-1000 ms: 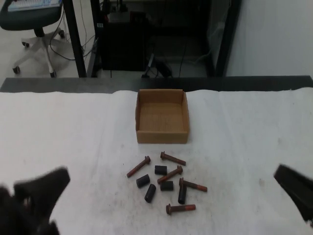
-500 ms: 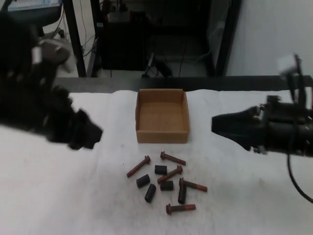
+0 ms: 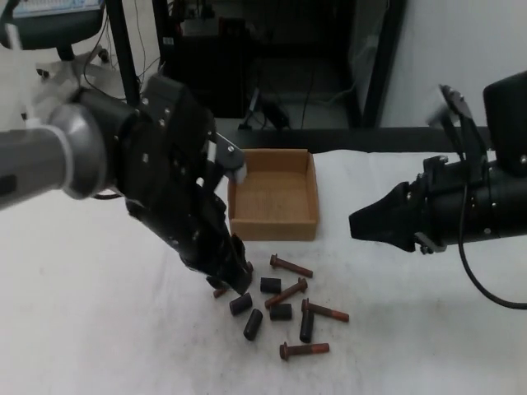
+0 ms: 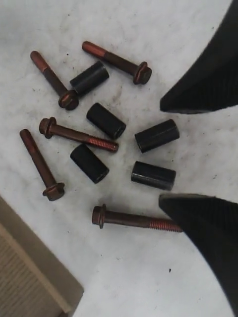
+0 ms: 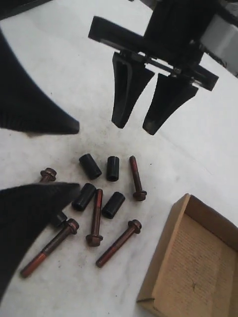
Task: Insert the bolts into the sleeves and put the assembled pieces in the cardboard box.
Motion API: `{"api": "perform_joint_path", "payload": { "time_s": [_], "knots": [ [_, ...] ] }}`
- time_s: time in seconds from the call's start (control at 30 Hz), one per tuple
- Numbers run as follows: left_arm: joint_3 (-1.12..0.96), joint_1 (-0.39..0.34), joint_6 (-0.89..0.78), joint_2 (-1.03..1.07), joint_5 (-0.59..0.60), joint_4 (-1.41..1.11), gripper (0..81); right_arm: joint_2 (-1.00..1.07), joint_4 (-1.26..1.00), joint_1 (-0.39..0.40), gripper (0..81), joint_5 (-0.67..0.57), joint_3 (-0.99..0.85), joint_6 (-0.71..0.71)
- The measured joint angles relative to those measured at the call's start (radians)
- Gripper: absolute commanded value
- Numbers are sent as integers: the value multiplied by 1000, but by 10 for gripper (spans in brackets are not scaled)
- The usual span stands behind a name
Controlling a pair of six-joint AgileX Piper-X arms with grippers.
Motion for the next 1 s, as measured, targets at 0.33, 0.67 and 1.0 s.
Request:
{"api": "perform_joint_path", "payload": {
  "time_s": [0.33, 0.67, 1.0],
  "knots": [
    [-2, 0, 180, 68, -75, -68, 401, 0, 7, -39, 329, -22, 0, -23],
    [-6, 0, 210, 191, -93, -186, 401, 0, 62, -39, 329, -23, 0, -23],
    [-75, 0, 210, 259, -98, -224, 401, 0, 114, -39, 329, -23, 0, -26]
  ]
}}
